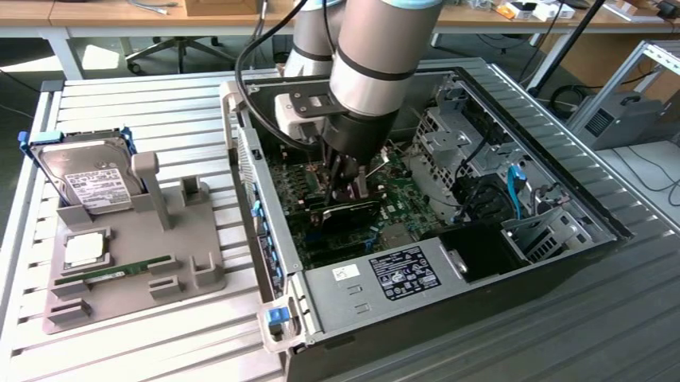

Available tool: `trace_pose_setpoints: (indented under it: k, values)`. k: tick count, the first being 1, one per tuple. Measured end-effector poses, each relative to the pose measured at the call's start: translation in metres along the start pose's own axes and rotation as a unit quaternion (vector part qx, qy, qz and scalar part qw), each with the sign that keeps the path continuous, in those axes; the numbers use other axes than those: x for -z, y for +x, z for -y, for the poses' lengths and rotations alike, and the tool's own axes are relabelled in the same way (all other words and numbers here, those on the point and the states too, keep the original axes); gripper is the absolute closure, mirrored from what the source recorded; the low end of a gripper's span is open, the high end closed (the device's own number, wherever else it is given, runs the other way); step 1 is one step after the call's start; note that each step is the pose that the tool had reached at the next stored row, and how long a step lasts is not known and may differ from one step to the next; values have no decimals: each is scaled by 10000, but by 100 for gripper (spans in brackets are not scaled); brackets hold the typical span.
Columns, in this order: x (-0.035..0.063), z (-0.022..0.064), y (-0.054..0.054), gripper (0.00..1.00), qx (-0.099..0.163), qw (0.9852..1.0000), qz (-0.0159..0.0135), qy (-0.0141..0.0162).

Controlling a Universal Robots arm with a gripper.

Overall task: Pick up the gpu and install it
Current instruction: 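Press down on the gpu until it lock into place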

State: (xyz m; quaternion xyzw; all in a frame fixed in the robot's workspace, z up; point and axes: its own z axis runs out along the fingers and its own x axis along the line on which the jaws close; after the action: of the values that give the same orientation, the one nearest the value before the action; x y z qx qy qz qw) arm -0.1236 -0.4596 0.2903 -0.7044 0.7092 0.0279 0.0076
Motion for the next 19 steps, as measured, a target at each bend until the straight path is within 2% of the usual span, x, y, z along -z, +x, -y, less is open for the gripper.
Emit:
trace_pose_setpoints:
  k: [13,19]
  values:
    - [-134,25,-42,89,0,10000,1,0]
    - [-152,26,-41,89,0,10000,1,0]
